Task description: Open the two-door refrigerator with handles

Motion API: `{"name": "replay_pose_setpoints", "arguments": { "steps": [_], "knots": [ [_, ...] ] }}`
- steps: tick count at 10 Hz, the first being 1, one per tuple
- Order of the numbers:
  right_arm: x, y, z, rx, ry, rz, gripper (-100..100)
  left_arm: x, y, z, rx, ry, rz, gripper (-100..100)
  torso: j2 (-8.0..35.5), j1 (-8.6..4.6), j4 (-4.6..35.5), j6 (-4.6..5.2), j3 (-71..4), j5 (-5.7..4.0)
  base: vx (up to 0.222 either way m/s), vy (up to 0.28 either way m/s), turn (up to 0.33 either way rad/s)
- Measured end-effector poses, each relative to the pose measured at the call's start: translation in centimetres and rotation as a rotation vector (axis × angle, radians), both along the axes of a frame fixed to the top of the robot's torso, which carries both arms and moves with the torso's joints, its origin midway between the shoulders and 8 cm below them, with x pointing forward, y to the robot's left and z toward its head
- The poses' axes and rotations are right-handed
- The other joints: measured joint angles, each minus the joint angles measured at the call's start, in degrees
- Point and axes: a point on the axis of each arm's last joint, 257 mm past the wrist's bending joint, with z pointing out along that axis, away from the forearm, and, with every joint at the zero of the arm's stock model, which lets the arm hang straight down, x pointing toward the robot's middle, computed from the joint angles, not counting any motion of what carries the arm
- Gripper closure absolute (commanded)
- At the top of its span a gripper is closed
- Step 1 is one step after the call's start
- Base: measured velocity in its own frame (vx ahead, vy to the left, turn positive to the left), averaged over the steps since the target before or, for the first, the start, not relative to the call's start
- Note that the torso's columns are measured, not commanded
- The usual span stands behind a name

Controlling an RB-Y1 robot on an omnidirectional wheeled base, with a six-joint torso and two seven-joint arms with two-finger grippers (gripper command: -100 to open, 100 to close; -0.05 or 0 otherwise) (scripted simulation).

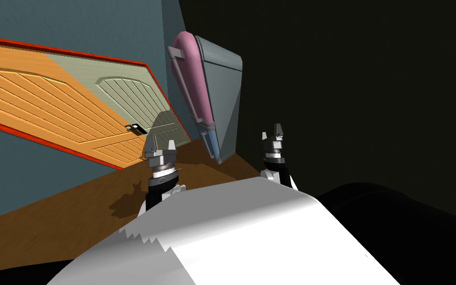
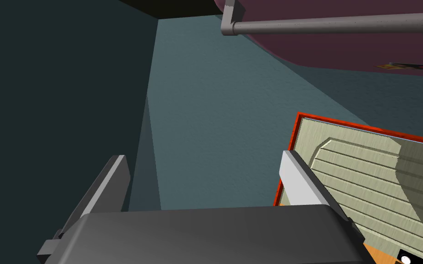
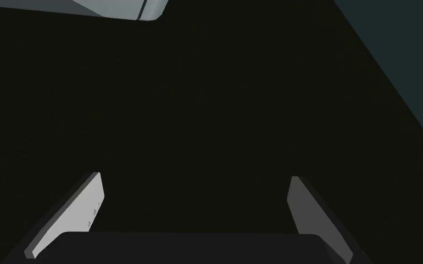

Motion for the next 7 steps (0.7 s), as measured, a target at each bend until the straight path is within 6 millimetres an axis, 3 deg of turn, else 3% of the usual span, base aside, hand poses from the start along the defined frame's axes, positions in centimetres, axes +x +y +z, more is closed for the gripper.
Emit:
{"name": "replay_pose_setpoints", "arguments": {
  "steps": [2, 7],
  "knots": [
    [0.00, 0.00, 0.00, 0.000, 0.000, 0.000, 0, 0.00, 0.00, 0.00, 0.000, 0.000, 0.000, 0, 5.97, 0.00, 6.00, 0.00, -12.00, 0.00, 0.000, 0.000, 0.000],
    [-0.01, 0.00, 0.01, 0.000, 0.000, 0.000, 0, -0.01, 0.00, 0.01, 0.000, 0.000, 0.000, 0, 26.93, 0.00, 26.91, 0.00, -53.81, 0.00, 0.000, 0.000, 0.000]
  ]
}}
